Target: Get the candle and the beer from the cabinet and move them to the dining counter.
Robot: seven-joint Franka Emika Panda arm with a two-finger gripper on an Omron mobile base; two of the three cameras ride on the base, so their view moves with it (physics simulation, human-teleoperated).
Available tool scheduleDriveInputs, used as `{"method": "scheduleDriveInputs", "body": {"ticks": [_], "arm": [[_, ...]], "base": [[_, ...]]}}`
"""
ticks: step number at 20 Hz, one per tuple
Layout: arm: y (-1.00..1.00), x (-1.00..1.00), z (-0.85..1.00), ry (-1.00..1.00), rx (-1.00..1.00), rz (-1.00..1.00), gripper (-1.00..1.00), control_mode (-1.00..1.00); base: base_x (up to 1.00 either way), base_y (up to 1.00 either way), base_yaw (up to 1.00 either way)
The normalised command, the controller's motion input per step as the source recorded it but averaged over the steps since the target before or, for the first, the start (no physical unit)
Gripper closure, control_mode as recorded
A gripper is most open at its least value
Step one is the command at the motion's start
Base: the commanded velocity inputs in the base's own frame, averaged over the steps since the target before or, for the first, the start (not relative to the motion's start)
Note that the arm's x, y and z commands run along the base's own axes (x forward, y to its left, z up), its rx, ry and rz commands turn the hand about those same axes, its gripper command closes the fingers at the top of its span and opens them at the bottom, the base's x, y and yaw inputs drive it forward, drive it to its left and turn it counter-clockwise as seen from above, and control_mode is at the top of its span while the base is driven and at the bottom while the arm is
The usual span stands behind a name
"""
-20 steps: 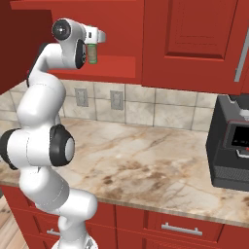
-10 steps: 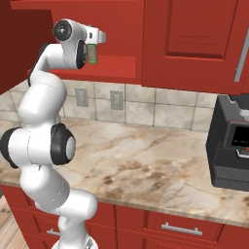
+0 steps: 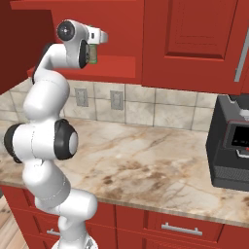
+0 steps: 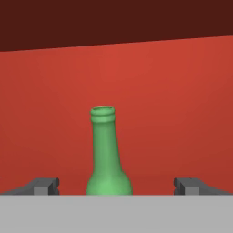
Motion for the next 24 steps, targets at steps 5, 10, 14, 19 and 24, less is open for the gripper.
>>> {"method": "scheduleDriveInputs", "body": {"ticks": [5,10,14,19,24], "arm": [[0.0,0.28,0.0,0.0,0.0,0.0,-1.0,-1.0],[0.0,0.2,0.0,0.0,0.0,0.0,-1.0,-1.0],[0.01,0.14,0.0,0.0,0.0,0.0,-1.0,-1.0],[0.04,0.16,0.0,0.0,0.0,0.0,-1.0,-1.0],[0.03,0.11,0.0,0.0,0.0,0.0,-1.0,-1.0]], "base": [[0.0,0.0,0.0],[0.0,0.0,0.0],[0.0,0.0,0.0],[0.0,0.0,0.0],[0.0,0.0,0.0]]}}
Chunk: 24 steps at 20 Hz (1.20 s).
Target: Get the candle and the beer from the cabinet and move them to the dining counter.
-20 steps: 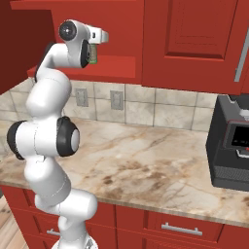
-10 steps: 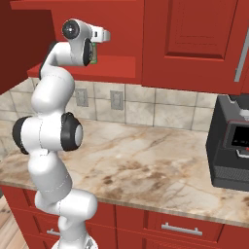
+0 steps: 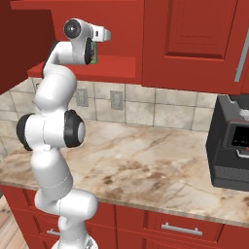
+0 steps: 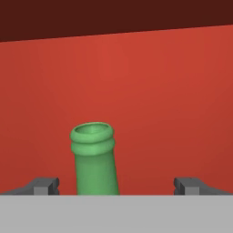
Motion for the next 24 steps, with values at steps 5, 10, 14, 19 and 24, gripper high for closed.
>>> {"method": "scheduleDriveInputs", "body": {"ticks": [5,10,14,19,24], "arm": [[0.01,0.04,0.0,0.0,0.0,0.0,-1.0,-1.0],[0.0,0.0,0.0,0.0,0.0,0.0,-1.0,-1.0],[0.0,0.0,0.0,0.0,0.0,0.0,-1.0,-1.0],[0.0,0.0,0.0,0.0,0.0,0.0,1.0,-1.0],[0.0,0.0,0.0,0.0,0.0,0.0,1.0,-1.0]], "base": [[0.0,0.0,0.0],[0.0,0.0,0.0],[0.0,0.0,0.0],[0.0,0.0,0.0],[0.0,0.0,0.0]]}}
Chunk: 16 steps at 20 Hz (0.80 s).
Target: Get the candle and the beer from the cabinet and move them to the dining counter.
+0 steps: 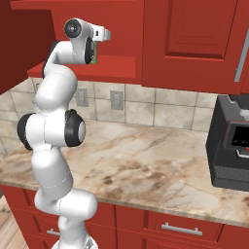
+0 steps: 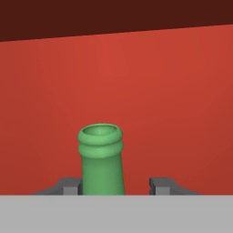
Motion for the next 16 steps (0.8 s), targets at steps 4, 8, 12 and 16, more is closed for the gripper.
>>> {"method": "scheduleDriveInputs", "body": {"ticks": [4,8,12,16], "arm": [[0.0,0.0,0.0,0.0,0.0,0.0,1.0,-1.0],[0.0,0.0,0.0,0.0,0.0,0.0,1.0,-1.0],[0.0,0.0,0.0,0.0,0.0,0.0,1.0,-1.0],[0.0,0.0,0.0,0.0,0.0,0.0,1.0,-1.0]], "base": [[0.0,0.0,0.0],[0.0,0.0,0.0],[0.0,0.0,0.0],[0.0,0.0,0.0]]}}
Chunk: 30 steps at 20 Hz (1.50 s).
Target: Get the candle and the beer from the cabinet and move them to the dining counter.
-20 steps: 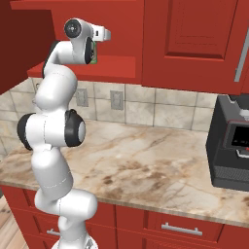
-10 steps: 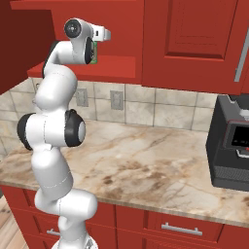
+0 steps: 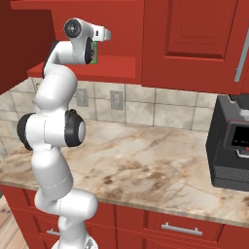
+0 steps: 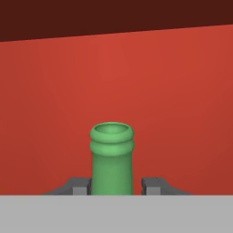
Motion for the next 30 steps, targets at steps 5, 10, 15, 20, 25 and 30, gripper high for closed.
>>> {"method": "scheduleDriveInputs", "body": {"ticks": [5,10,15,20,25,30], "arm": [[0.0,0.0,0.0,0.0,0.0,0.0,1.0,-1.0],[0.0,-0.07,-0.01,-0.03,0.0,0.0,1.0,-1.0],[0.0,-0.48,-0.03,-0.06,0.0,0.0,1.0,-1.0],[0.0,-0.74,-0.01,-0.02,0.0,0.0,1.0,-1.0],[-0.14,-0.98,0.0,-0.01,0.0,-0.03,1.0,-1.0],[-0.2,-1.0,0.02,0.0,0.0,-0.06,1.0,-1.0]], "base": [[0.0,0.0,0.0],[0.0,0.0,0.0],[0.0,0.0,0.0],[0.0,0.0,0.0],[0.0,0.0,0.0],[0.0,0.0,0.0]]}}
